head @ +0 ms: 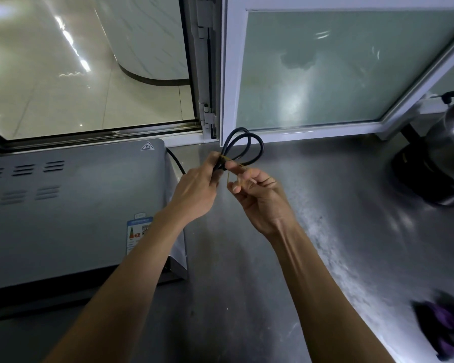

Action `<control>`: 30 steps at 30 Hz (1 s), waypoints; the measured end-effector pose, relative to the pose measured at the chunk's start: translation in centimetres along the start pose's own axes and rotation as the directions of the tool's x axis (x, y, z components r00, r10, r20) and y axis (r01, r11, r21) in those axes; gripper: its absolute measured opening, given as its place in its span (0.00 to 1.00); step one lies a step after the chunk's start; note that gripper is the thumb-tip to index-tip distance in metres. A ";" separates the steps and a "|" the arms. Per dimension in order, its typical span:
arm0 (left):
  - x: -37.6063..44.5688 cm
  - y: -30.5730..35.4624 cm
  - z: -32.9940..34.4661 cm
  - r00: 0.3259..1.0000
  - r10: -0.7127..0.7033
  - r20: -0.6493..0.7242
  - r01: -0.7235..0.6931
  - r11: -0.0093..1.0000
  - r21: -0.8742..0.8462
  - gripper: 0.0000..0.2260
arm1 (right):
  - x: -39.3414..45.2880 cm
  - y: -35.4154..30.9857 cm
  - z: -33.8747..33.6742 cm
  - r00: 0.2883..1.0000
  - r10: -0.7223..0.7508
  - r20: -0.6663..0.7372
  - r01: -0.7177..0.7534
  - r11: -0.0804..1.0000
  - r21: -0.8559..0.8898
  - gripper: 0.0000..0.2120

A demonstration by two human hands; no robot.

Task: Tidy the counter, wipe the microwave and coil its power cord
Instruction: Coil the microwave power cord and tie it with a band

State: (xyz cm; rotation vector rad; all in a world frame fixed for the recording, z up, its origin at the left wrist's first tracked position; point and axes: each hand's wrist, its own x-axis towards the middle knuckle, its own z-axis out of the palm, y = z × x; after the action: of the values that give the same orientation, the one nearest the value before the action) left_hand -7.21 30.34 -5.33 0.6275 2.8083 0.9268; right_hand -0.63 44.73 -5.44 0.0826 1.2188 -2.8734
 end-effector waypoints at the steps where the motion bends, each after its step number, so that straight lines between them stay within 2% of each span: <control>1: 0.0 -0.1 0.0 1.000 -0.001 0.005 0.001 1.000 -0.006 0.09 | 0.0 0.0 0.0 1.000 0.016 0.017 -0.016 1.000 -0.022 0.18; 6: 0.1 0.0 -0.1 1.000 -0.011 -0.004 0.010 0.997 -0.076 0.05 | 0.2 -0.5 0.2 0.999 0.031 0.040 -0.030 0.999 -0.015 0.16; 10: 0.1 0.1 0.2 0.999 0.006 -0.035 -0.008 0.998 -0.063 0.09 | 0.2 -0.6 0.6 1.000 -0.021 -0.022 0.023 0.995 0.099 0.02; 12: 0.1 0.1 0.1 0.999 -0.007 -0.031 0.004 0.998 -0.066 0.09 | 0.1 -0.4 0.7 0.998 -0.014 -0.066 0.021 0.994 0.109 0.10; 17: -0.2 -0.3 0.5 1.000 0.000 -0.020 -0.001 0.998 -0.060 0.09 | 0.1 -0.7 1.8 0.969 -0.014 -0.246 0.028 0.998 0.051 0.21; 21: -0.1 -0.3 0.5 1.000 -0.004 -0.011 0.003 0.993 -0.117 0.08 | 0.2 -0.9 2.0 0.941 -0.094 -0.325 0.109 0.994 0.030 0.22; 23: -0.2 -0.1 0.4 1.000 -0.005 -0.013 0.004 0.993 -0.120 0.07 | 0.1 -0.5 2.1 0.909 -0.151 -0.387 0.159 0.987 -0.011 0.21; 25: -0.4 0.0 0.4 1.000 0.007 -0.012 -0.008 0.994 -0.106 0.05 | 0.0 0.0 2.3 0.859 -0.201 -0.470 0.206 0.978 -0.042 0.17; 26: -0.5 0.1 0.5 1.000 0.016 -0.013 -0.018 0.995 -0.097 0.07 | 0.1 0.3 2.3 0.833 -0.217 -0.509 0.214 0.975 -0.065 0.14; 30: -0.9 -0.2 1.1 0.999 0.040 -0.014 -0.040 0.996 -0.073 0.10 | 0.3 1.1 1.9 0.729 -0.194 -0.657 0.127 0.981 -0.149 0.19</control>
State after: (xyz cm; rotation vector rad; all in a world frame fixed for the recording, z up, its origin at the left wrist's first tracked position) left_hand -6.23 30.42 -6.30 0.6726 2.7676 1.0396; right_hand -0.92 42.61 -4.95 1.1656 1.4982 -3.0147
